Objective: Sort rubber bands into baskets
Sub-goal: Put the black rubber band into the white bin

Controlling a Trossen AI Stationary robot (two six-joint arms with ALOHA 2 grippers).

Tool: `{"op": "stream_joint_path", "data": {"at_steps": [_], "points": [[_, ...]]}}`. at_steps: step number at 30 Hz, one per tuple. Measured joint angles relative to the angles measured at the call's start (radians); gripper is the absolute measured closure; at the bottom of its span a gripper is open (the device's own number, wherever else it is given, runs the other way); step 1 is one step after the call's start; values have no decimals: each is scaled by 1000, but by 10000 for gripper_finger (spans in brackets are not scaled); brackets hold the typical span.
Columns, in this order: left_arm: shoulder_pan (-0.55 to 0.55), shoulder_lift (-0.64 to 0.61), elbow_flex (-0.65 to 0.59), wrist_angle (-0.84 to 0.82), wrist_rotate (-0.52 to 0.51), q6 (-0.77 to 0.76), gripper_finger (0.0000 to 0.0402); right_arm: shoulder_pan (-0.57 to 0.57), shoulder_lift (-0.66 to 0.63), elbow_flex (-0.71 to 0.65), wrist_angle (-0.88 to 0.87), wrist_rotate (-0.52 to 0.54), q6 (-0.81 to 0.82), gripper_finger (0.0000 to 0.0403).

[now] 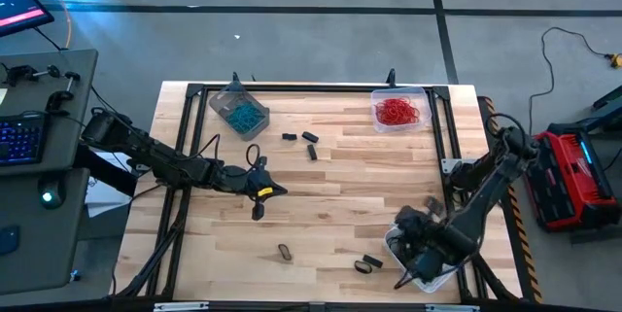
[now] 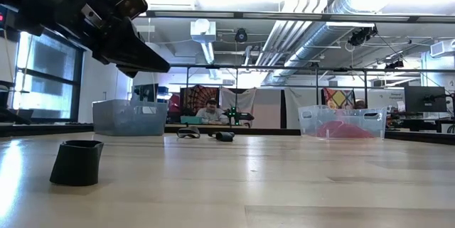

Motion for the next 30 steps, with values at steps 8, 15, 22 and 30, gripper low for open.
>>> {"op": "stream_joint_path", "data": {"at_steps": [8, 15, 22, 30], "points": [[0, 0, 0, 0, -26, 1, 401, -177, 0, -128, 191, 262, -227, 389], [0, 0, 0, -1, -25, 2, 402, -435, 0, -317, 818, 243, -600, 401], [0, 0, 0, -2, -23, 1, 402, -626, 0, -451, 1315, 216, -917, 376], [0, 0, 0, -9, -22, 1, 402, -757, 107, -443, 1488, 213, -1016, 263]]}}
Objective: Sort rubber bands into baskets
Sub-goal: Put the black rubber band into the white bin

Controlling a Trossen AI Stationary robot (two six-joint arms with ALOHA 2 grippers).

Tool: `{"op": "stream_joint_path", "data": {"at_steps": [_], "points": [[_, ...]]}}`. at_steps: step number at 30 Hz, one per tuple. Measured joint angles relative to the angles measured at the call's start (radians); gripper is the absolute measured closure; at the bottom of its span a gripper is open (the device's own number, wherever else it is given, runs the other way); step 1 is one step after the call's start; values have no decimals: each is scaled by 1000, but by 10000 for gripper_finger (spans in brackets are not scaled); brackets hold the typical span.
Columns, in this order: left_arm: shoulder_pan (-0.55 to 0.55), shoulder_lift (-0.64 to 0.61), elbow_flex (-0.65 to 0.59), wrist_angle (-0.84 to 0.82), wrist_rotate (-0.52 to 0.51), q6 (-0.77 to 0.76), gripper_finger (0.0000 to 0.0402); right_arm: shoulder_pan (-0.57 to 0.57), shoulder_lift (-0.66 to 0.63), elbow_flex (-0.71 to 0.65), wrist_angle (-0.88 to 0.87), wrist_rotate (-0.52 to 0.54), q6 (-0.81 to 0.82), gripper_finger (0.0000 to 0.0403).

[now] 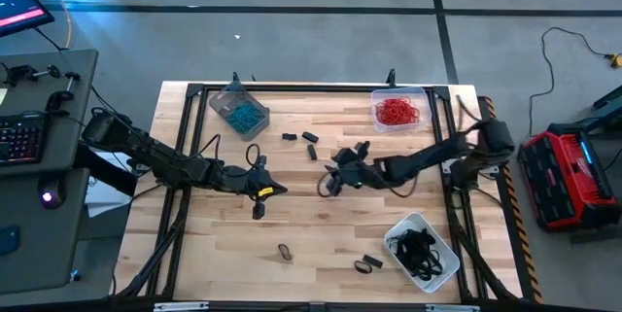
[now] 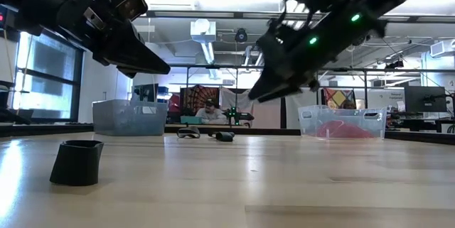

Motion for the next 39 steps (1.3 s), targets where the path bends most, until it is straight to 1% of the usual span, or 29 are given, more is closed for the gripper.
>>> {"op": "stream_joint_path", "data": {"at_steps": [1, 4, 6, 8, 16, 21, 26, 28, 30, 32, 36, 37, 38, 39], "points": [[0, 0, 0, -1, 0, 0, 402, -11, 27, 17, 3, 5, 0, 246], [0, 0, 0, -8, 0, -1, 402, -36, 111, 77, 9, 64, 9, 203], [-1, 0, 0, -12, 0, -2, 402, -52, 163, 122, 7, 88, 10, 184], [-1, 0, 0, -14, 0, -2, 402, -67, 207, 167, 6, 86, 8, 172], [-1, 0, 0, -14, 0, -1, 401, -116, 335, 312, -28, 69, 9, 167], [-1, 0, 0, -15, 0, -1, 402, -149, 383, 347, -42, 66, 40, 167], [-1, 0, 0, -14, -3, 0, 401, -189, 423, 350, -44, -13, 72, 168], [-1, 0, 0, -14, -3, 0, 401, -196, 433, 351, -42, -20, 76, 179], [-1, 0, 0, -14, -3, 0, 402, -196, 441, 353, -37, -15, 75, 205], [-1, 0, 0, -13, -3, 0, 402, -196, 442, 353, -38, -20, 56, 249], [-1, 0, 0, -13, -4, 0, 402, -185, 428, 353, -55, -54, -11, 366], [-2, 0, 0, -13, -4, 0, 402, -181, 416, 353, -81, -62, -22, 383], [-3, 0, 0, -14, -4, -1, 402, -174, 399, 352, -115, -70, -32, 389], [-5, 0, 0, -13, -4, -1, 402, -166, 378, 350, -153, -87, -33, 387]]}}
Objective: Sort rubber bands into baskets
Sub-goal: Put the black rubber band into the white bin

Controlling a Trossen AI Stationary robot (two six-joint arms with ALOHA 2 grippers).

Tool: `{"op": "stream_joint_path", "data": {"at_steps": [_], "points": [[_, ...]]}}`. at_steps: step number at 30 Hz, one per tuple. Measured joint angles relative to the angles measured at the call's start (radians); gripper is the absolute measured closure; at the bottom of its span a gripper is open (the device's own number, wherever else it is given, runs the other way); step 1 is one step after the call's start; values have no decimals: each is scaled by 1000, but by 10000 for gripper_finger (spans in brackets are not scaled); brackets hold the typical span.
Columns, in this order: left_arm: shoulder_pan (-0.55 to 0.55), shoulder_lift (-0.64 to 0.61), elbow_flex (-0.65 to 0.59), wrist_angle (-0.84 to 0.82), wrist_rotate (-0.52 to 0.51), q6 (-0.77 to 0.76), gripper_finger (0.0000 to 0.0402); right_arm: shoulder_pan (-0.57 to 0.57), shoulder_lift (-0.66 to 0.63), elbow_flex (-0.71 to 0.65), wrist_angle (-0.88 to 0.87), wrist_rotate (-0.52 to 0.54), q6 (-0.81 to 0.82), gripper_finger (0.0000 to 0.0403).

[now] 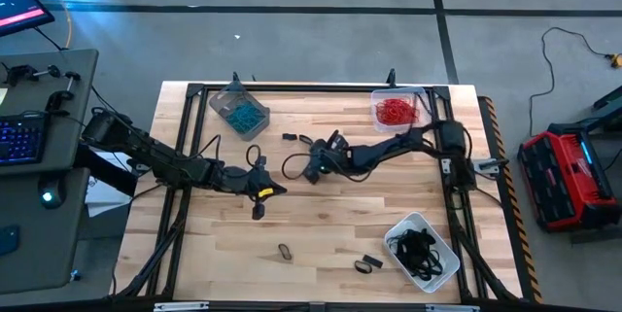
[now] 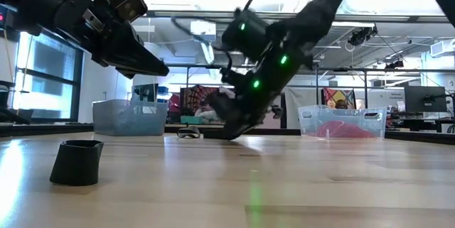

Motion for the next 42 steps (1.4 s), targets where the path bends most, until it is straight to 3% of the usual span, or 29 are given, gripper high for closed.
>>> {"op": "stream_joint_path", "data": {"at_steps": [6, 12, 20, 26, 31, 36, 42], "points": [[-9, 0, 0, 0, 0, 1, 401, 90, -195, 0, -267, -26, 18, 398], [-9, 0, 0, 0, 0, 2, 401, 276, -403, 0, -530, -9, 127, 400], [-9, 0, 0, 0, 0, 2, 401, 626, -587, 0, -947, 2, 616, 401], [-9, 0, 0, 0, 0, 2, 402, 877, -606, 0, -1099, -83, 995, 402], [-9, 0, 0, 0, 0, 2, 402, 1007, -577, 0, -1110, -119, 1222, 402], [-9, 0, 0, 0, 0, 2, 401, 1064, -510, -1, -1168, -220, 1375, 402], [-9, 0, 0, 0, 0, 1, 401, 1058, -423, -9, -1187, -263, 1396, 402]]}}
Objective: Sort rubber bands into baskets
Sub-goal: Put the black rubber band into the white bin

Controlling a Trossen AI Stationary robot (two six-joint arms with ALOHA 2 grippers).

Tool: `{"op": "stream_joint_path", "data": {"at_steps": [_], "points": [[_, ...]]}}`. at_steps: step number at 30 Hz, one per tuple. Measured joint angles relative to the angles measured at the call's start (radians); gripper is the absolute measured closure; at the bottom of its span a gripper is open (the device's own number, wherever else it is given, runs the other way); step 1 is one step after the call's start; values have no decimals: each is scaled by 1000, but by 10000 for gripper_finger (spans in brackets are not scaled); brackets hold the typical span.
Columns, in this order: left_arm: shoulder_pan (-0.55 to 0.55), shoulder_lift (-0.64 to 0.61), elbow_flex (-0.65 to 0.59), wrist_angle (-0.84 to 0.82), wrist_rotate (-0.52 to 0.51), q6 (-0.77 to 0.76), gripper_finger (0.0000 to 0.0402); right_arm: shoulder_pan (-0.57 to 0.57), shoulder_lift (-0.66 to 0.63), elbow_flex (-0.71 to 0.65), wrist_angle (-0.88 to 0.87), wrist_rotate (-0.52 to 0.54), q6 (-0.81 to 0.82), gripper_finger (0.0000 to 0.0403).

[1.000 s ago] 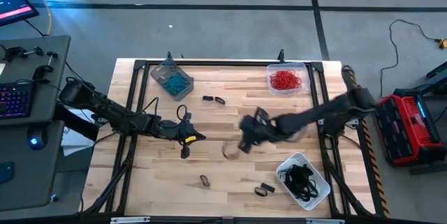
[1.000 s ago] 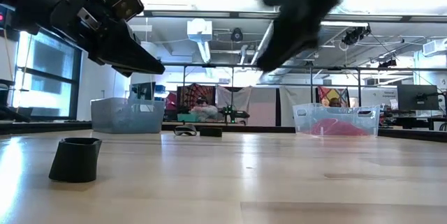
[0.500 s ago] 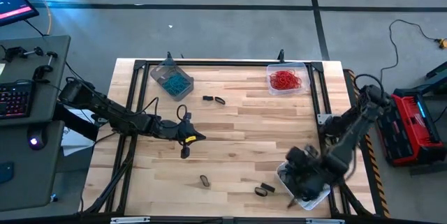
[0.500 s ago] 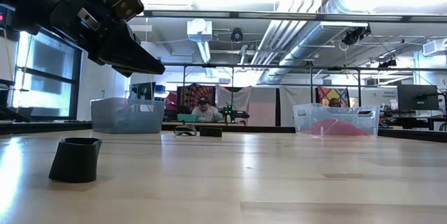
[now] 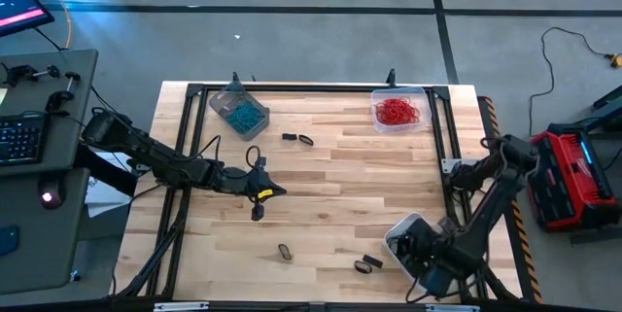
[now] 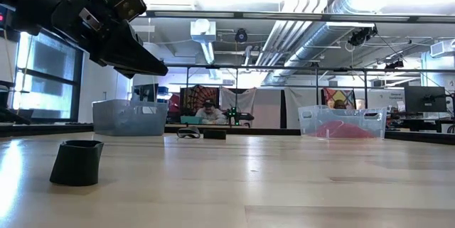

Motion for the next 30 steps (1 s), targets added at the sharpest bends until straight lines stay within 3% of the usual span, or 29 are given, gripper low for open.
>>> {"op": "stream_joint_path", "data": {"at_steps": [6, 12, 18, 23, 27, 30], "points": [[0, 0, 0, 0, 0, 0, 401, -37, 63, 0, 1, -48, -30, 370], [0, 0, 0, 0, 0, -2, 401, -71, 78, 3, -43, -150, -80, 272], [2, 0, 0, 2, -31, -22, 401, -73, 78, 95, -180, -127, -122, 202], [2, 0, 0, 2, -33, -21, 401, -72, 78, 208, -197, -3, -159, 191], [2, 0, 0, 2, -33, -20, 402, -86, 77, 268, -57, 89, -295, 191], [2, 0, 0, 1, -33, -20, 402, -120, 78, 274, 62, 96, -403, 198]]}}
